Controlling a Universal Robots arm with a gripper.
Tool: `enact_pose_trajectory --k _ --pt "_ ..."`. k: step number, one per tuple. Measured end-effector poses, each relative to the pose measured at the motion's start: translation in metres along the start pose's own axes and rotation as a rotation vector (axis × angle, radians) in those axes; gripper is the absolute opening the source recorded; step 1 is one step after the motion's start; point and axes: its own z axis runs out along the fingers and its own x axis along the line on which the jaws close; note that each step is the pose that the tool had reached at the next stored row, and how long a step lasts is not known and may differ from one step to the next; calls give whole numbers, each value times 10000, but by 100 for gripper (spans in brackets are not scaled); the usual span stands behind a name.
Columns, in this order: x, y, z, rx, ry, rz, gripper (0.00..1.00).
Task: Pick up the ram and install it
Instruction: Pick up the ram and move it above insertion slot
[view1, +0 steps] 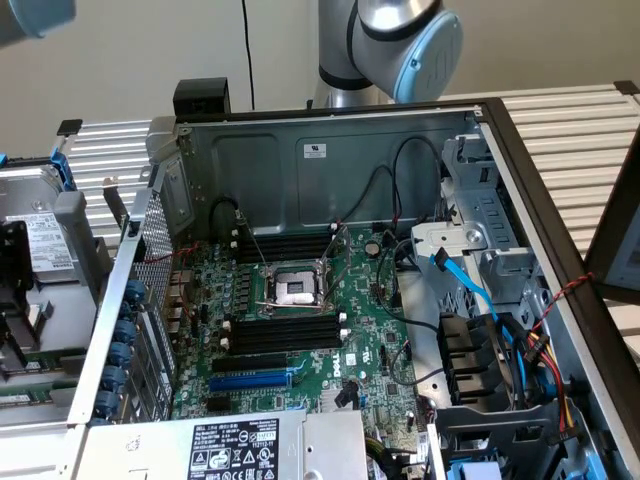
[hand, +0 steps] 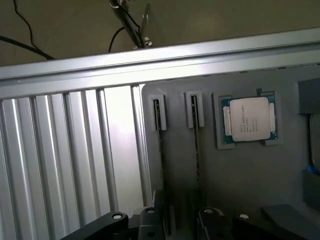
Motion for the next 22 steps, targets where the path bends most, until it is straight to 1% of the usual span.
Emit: enact_pose_trajectory --k 1,3,5,6,10,13,14,15,16,18,19,21,22 --pt "0 0 9 1 -31 -79 33" --pt "-1 0 25 2 -117 -263 33" --pt "5 1 42 -3 -214 -371 33" --pt "12 1 52 -6 -244 -376 33" --pt "35 -1 80 -14 -250 -375 33" --pt "77 -5 92 -106 -241 -379 33" --pt "103 -10 97 -155 -241 -381 33" --pt "127 -17 104 -183 -265 -382 33" --pt "142 -22 110 -190 -298 -381 33" --pt "160 -32 126 -203 -388 -378 33" --pt "166 -36 131 -220 -465 -377 33" --pt "178 -42 138 -292 -682 -372 33" --pt "184 -46 141 -352 -772 -369 33"
